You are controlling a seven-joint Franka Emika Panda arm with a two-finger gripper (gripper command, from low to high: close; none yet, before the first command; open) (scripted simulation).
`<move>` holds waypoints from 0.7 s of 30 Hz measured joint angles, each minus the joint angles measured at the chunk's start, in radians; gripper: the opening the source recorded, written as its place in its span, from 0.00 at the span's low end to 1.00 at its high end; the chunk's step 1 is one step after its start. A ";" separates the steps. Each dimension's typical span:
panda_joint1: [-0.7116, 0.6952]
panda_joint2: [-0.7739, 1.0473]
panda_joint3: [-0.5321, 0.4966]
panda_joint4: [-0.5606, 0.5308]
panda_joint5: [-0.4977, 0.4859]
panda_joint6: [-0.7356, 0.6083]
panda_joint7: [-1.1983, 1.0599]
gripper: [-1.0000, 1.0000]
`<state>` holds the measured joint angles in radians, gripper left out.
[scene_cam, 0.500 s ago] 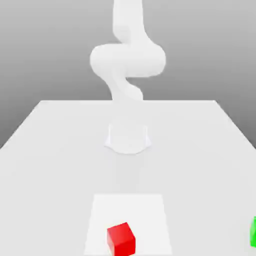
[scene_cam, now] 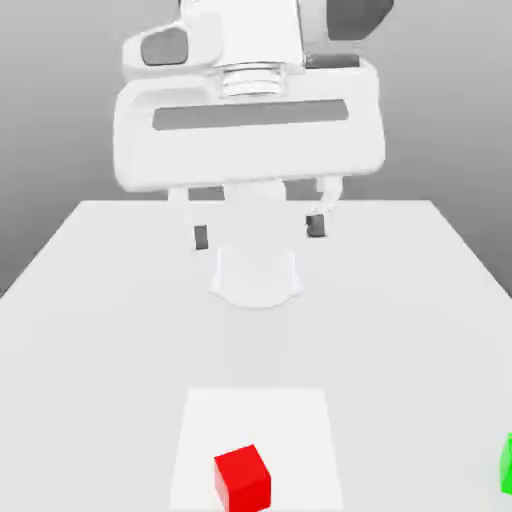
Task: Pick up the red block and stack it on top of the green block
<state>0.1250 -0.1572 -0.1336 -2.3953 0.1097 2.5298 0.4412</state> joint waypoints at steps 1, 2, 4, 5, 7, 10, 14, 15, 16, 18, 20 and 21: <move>0.001 0.036 -0.001 -0.005 0.004 0.013 -0.019 0.50; 0.002 0.072 -0.002 -0.011 0.007 0.026 -0.037 0.50; 0.003 0.144 -0.004 -0.022 0.008 0.053 -0.069 0.50; 0.002 0.179 -0.003 -0.027 0.006 0.066 -0.084 0.50; -0.002 0.249 -0.004 -0.039 -0.003 0.094 -0.109 0.50; -0.005 0.353 -0.008 -0.055 -0.028 0.137 -0.137 0.50; -0.026 0.497 0.018 -0.041 -0.004 0.244 -0.168 0.50; -0.034 0.533 0.028 -0.035 0.006 0.274 -0.176 0.50; -0.039 0.553 0.034 -0.032 0.011 0.290 -0.180 0.00; -0.039 0.553 0.034 -0.032 0.011 0.290 -0.180 0.00; -0.038 0.553 0.034 -0.032 0.011 0.289 -0.180 0.00; -0.038 0.553 0.034 -0.032 0.011 0.289 -0.179 0.00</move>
<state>0.0866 0.3962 -0.0991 -2.4273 0.1202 2.8183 0.2620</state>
